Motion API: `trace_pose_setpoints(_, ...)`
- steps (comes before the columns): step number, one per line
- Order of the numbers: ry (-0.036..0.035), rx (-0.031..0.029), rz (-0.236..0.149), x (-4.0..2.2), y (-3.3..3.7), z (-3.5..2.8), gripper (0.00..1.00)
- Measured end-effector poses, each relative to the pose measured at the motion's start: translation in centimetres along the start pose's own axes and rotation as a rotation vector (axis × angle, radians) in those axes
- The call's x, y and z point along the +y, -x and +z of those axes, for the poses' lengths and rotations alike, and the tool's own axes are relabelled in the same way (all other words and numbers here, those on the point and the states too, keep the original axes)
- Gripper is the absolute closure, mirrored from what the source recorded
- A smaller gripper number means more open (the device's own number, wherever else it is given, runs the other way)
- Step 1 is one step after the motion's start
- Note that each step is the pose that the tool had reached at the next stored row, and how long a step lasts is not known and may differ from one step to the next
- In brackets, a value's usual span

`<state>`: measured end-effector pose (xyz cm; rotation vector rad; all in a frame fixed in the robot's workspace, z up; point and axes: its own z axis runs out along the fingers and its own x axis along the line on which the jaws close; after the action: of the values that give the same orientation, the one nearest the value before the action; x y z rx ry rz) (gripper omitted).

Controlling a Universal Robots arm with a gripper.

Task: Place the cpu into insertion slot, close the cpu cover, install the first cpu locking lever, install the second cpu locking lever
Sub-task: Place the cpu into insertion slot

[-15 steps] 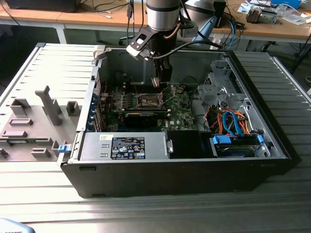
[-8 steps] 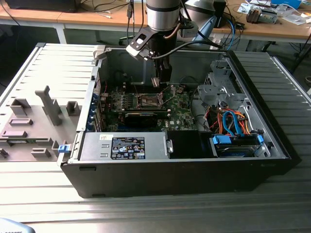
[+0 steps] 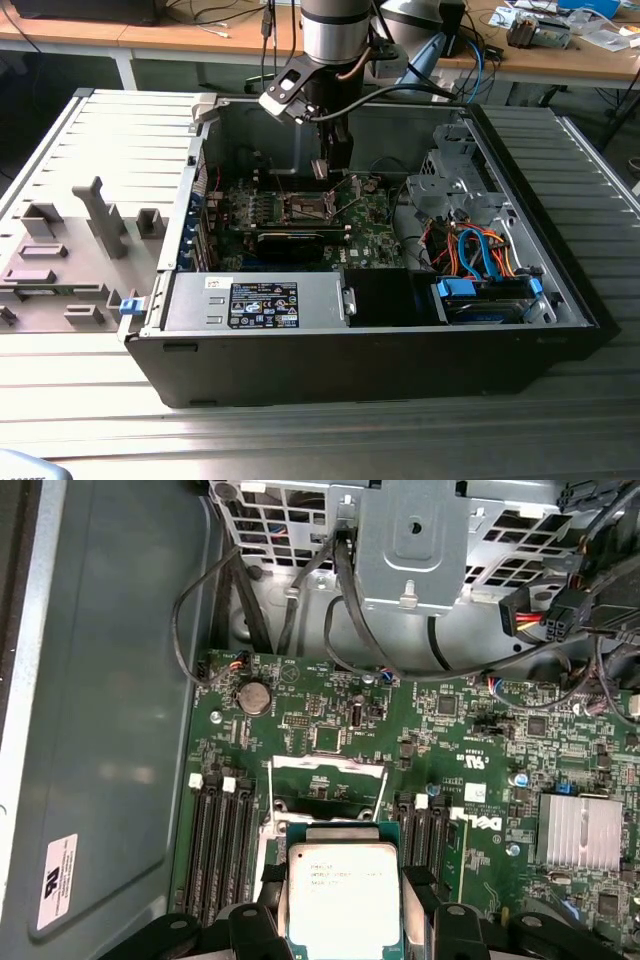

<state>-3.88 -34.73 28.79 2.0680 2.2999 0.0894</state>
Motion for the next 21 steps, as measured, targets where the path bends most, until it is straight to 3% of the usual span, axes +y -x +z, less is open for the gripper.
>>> trace_pose_setpoints(21, 0.0003, -0.003, 0.041, 0.0, 0.0, 0.07, 0.46)
